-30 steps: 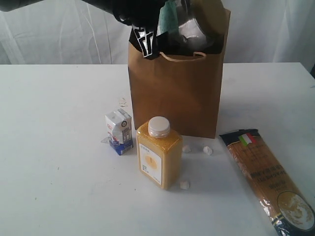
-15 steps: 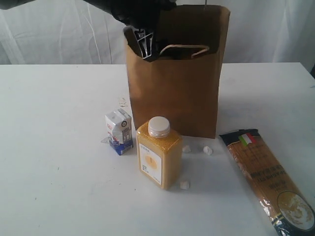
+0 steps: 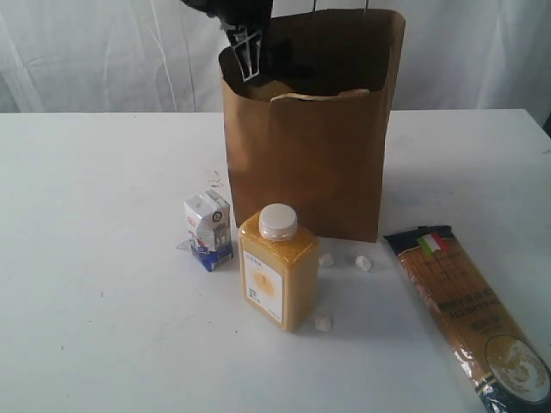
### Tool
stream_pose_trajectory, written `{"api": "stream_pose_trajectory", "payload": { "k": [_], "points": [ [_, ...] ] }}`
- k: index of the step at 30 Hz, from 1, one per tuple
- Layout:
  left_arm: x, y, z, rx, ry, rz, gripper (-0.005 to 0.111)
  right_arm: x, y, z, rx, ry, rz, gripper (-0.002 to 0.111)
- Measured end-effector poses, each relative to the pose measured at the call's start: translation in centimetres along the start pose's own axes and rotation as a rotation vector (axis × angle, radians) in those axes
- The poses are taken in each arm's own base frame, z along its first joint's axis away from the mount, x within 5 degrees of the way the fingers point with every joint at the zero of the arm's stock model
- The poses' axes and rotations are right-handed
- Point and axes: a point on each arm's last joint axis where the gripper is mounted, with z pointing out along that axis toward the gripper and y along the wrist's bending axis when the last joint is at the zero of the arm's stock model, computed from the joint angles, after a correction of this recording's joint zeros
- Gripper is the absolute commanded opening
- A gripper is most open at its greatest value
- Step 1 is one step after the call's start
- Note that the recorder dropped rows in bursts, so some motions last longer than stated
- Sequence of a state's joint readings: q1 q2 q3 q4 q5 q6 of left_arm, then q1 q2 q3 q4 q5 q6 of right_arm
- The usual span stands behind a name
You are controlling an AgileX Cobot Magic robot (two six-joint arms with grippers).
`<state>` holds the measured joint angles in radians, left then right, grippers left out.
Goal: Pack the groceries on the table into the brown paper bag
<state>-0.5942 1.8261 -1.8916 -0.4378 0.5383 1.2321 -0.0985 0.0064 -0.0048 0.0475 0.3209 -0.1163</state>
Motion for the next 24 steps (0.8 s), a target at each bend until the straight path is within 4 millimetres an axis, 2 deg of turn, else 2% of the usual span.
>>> {"api": "stream_pose_trajectory", "payload": {
  "k": [2, 3, 8, 17, 18, 20, 21, 22, 23, 24],
  "points": [
    [-0.6, -0.2, -1.2, 0.036, -0.002, -0.030, 0.105, 0.0, 0.0, 0.0, 0.000, 0.000, 0.000, 0.000],
    [-1.0, -0.8, -2.3, 0.105, 0.005, -0.035, 0.105, 0.0, 0.0, 0.0, 0.000, 0.000, 0.000, 0.000],
    [-1.3, -3.3, -4.9, 0.390, 0.080, -0.111, 0.105, 0.0, 0.0, 0.0, 0.000, 0.000, 0.000, 0.000],
    [-1.5, -3.4, -5.6, 0.405, 0.102, -0.164, 0.105, 0.0, 0.0, 0.0, 0.000, 0.000, 0.000, 0.000],
    [-1.5, -3.4, -5.6, 0.402, 0.105, -0.183, 0.100, 0.0, 0.0, 0.0, 0.000, 0.000, 0.000, 0.000],
    [-1.7, -3.3, -6.3, 0.387, 0.124, -0.227, 0.075, 0.0, 0.0, 0.0, 0.000, 0.000, 0.000, 0.000],
    [-1.7, -3.3, -6.7, 0.382, 0.137, -0.218, 0.047, 0.0, 0.0, 0.0, 0.000, 0.000, 0.000, 0.000],
    [-1.6, -3.2, -7.5, 0.357, 0.175, -0.190, 0.028, 0.0, 0.0, 0.0, 0.000, 0.000, 0.000, 0.000],
    [-1.5, -3.1, -8.1, 0.343, 0.209, -0.167, 0.001, 0.0, 0.0, 0.0, 0.000, 0.000, 0.000, 0.000],
    [-1.0, -2.9, -9.2, 0.312, 0.295, -0.141, 0.001, 0.0, 0.0, 0.0, 0.000, 0.000, 0.000, 0.000]
  ]
}}
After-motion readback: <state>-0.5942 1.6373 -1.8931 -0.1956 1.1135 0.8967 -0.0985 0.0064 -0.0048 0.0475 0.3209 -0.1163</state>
